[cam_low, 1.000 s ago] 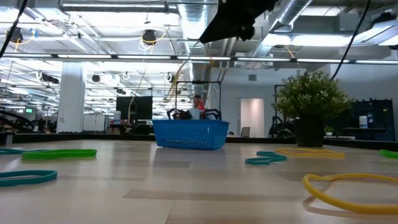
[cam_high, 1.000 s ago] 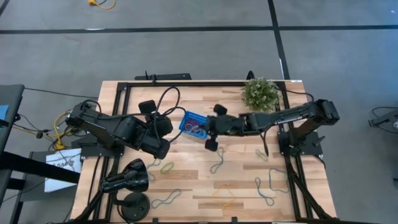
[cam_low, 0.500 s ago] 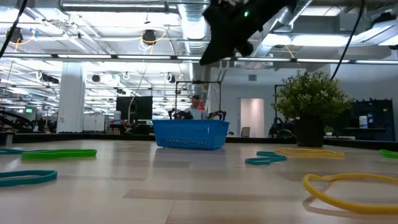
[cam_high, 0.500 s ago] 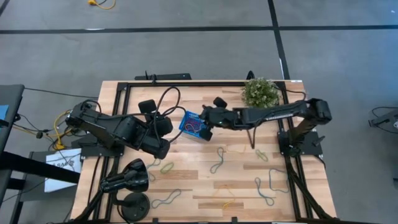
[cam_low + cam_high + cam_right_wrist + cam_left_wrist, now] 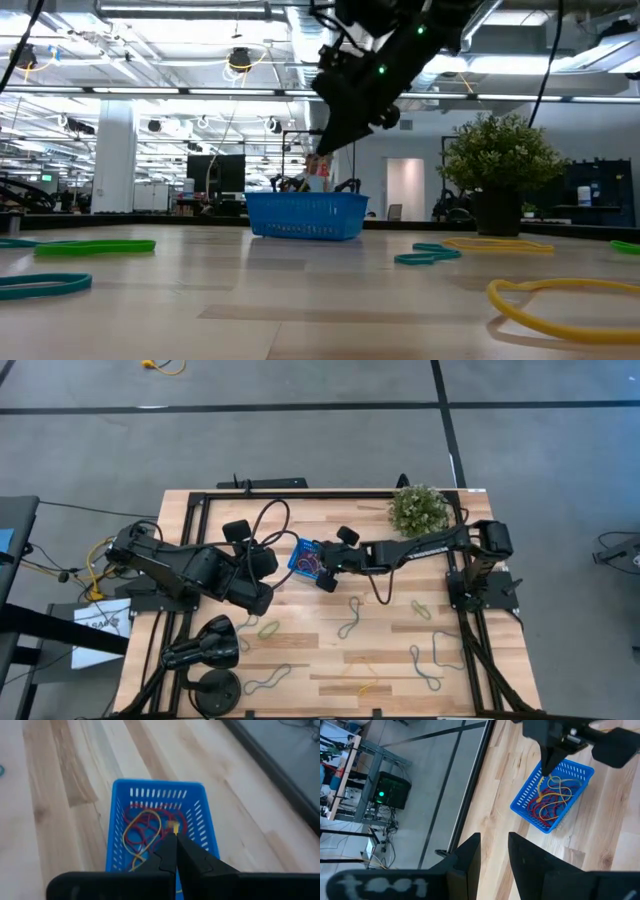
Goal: Pick and place items into bin
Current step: Put the yellow rubber band into the blue bin
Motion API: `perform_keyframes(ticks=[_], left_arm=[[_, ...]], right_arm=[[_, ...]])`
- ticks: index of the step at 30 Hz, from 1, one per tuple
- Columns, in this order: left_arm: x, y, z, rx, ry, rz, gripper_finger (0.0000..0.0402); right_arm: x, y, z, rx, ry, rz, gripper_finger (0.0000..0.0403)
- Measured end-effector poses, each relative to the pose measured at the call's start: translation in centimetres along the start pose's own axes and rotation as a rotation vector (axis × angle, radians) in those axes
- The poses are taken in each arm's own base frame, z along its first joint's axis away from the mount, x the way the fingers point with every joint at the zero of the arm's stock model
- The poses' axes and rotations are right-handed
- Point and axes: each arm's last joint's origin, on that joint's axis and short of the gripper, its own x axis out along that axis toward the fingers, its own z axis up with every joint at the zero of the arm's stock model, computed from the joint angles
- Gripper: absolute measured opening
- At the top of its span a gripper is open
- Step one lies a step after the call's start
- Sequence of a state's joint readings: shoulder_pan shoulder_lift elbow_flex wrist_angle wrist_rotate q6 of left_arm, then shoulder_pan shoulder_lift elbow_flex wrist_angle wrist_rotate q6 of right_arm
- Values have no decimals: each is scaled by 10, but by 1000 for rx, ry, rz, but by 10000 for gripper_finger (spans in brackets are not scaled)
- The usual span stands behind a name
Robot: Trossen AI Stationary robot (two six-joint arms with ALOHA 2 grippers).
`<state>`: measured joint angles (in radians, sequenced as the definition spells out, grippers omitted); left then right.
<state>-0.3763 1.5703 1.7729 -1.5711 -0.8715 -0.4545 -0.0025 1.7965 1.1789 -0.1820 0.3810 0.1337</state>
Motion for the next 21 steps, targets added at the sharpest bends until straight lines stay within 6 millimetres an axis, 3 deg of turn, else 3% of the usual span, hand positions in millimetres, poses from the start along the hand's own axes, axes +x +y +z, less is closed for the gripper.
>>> perform_keyframes(ticks=[12, 21], left_arm=[[0, 0, 0, 0, 0, 0, 88], [0, 0, 0, 0, 0, 0, 88]], right_arm=[[14, 6, -9, 20, 41, 34, 2], [19, 3, -13, 37, 82, 74, 58]])
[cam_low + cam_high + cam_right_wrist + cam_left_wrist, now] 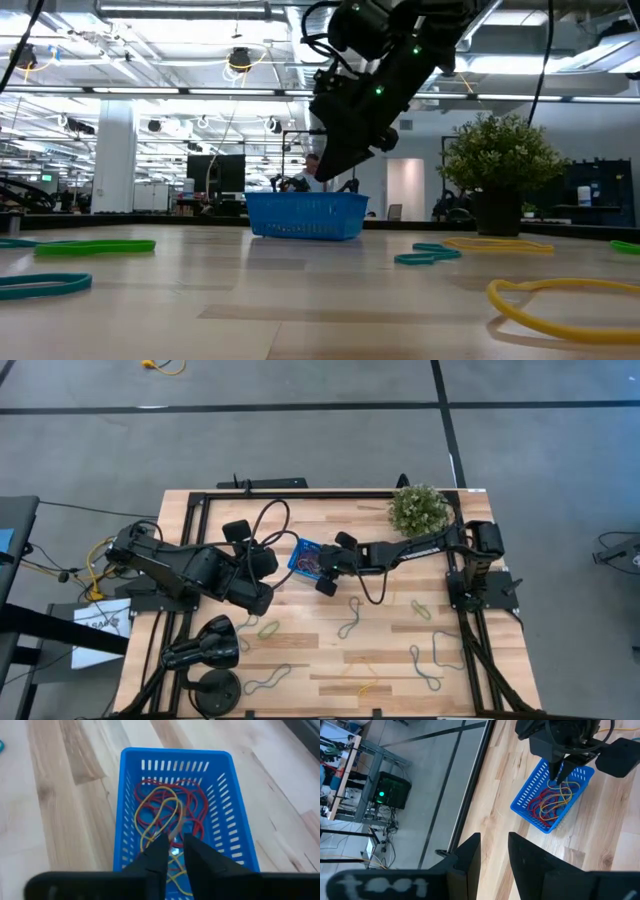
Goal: Pick and place items into bin
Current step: Put the yellow rubber band into the blue bin
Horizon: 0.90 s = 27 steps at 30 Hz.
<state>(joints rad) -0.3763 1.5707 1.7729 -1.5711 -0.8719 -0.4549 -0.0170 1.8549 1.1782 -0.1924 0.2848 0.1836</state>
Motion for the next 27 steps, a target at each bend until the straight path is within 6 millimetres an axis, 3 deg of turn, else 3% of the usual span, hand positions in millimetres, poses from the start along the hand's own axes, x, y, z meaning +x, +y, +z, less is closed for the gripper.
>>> perform_keyframes(ticks=[7, 10, 14, 19, 23, 27], left_arm=[[0, 0, 0, -10, 0, 0, 88], [0, 0, 0, -49, 0, 0, 88], [1, 1, 0, -103, 2, 2, 88], [4, 3, 1, -116, 11, 11, 88], [6, 5, 2, -133, 17, 16, 88], [6, 5, 2, -140, 17, 16, 88]], right_arm=[[0, -1, 1, -3, 0, 19, 100], [-12, 2, 5, -8, -26, 34, 112], [-44, 9, 11, -41, -43, 94, 118], [-100, 19, 13, -79, -56, 205, 118], [-136, 31, 2, -111, -14, 269, 118], [-157, 45, -22, -231, 126, 285, 118]])
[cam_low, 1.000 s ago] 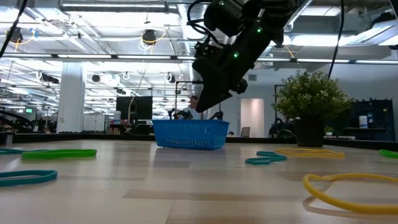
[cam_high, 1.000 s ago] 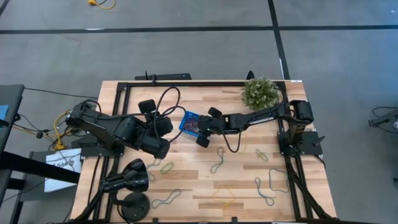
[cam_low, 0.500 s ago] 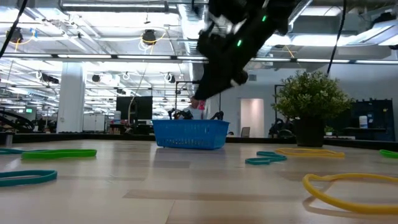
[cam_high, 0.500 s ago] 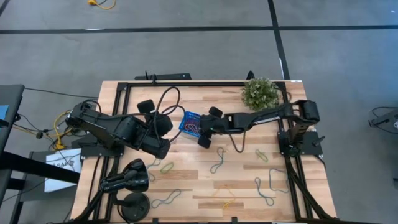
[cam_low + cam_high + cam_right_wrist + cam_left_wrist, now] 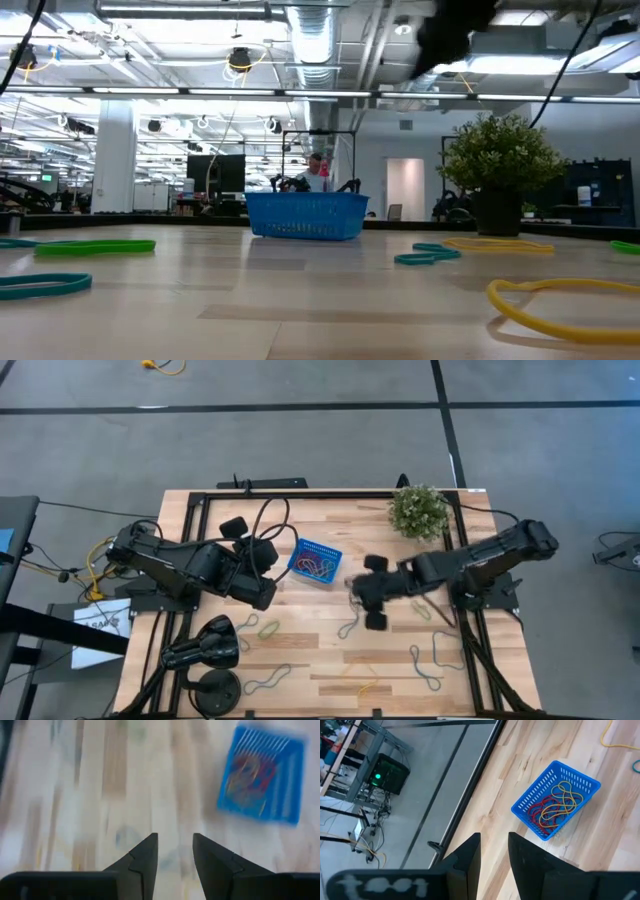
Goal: Pick and place items into bin
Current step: Put the yellow rubber band into the blue bin
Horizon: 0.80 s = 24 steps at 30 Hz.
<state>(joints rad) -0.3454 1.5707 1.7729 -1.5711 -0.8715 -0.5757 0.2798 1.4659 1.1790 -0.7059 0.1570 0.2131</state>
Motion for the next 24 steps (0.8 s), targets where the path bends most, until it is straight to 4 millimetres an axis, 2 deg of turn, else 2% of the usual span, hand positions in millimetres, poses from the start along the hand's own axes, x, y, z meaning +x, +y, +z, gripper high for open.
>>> perform_keyframes(ticks=[5, 10, 15, 24], left_arm=[[0, 0, 0, -4, 0, -1, 88], [0, 0, 0, -11, 4, -7, 88], [0, -2, -1, -13, 35, -54, 88], [0, -2, -1, -10, 43, -67, 88]], right_arm=[[11, 21, -29, -34, 157, -100, 118], [33, 23, -46, -22, 243, -127, 118], [51, 11, -61, 28, 367, -84, 118], [76, -15, -77, 90, 335, -59, 118]])
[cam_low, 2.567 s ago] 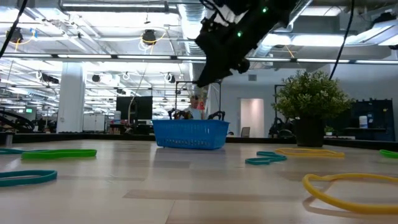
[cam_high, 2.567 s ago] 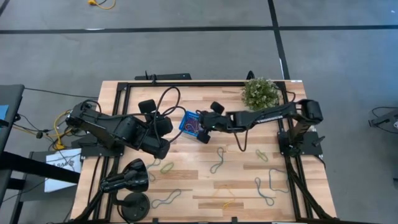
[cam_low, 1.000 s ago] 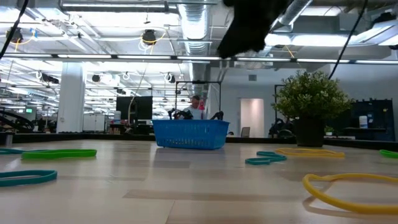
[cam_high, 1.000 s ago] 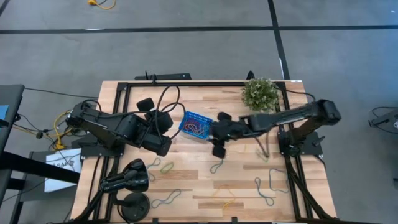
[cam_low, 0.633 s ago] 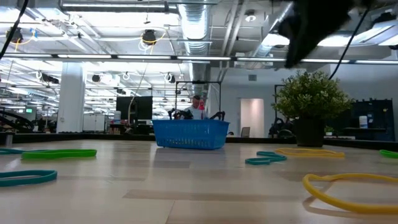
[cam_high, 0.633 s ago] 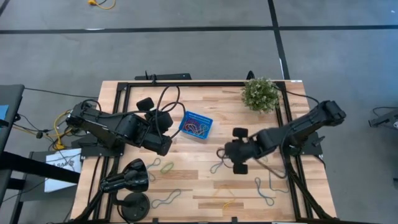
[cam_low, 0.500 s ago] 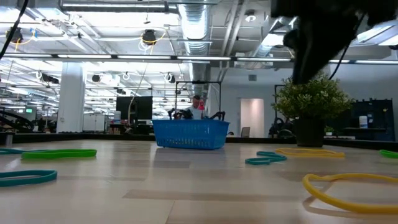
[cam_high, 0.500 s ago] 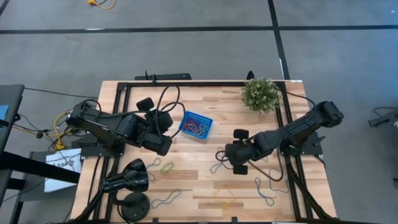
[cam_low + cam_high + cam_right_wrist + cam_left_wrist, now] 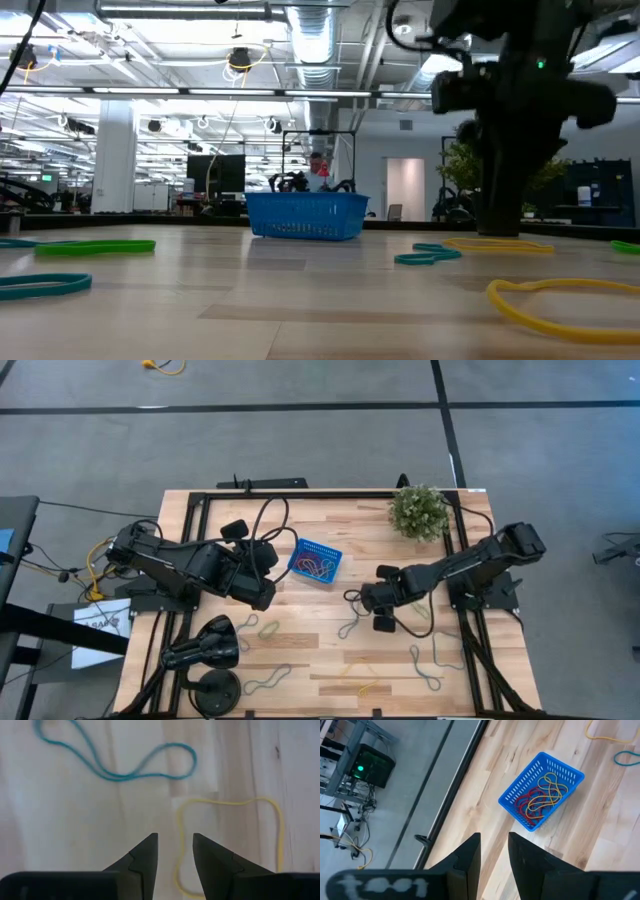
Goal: Pick and place items into bin
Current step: Put the yellow rubber band into the blue bin
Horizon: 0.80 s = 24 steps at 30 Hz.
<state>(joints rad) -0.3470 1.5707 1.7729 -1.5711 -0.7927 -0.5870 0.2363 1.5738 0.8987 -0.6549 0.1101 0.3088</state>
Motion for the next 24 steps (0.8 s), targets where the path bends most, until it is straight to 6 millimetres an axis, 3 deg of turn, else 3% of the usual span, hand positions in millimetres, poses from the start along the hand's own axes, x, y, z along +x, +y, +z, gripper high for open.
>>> perform_keyframes(ticks=[5, 16, 24], left_arm=[[0, 0, 0, 5, 0, 0, 88], [0, 0, 0, 4, -1, 1, 88], [0, 0, 0, 3, -2, 2, 88]], right_arm=[[9, -11, -2, 41, -12, 2, 118], [38, -10, -6, 36, 77, 1, 118], [43, -10, -6, 11, 87, 12, 117]])
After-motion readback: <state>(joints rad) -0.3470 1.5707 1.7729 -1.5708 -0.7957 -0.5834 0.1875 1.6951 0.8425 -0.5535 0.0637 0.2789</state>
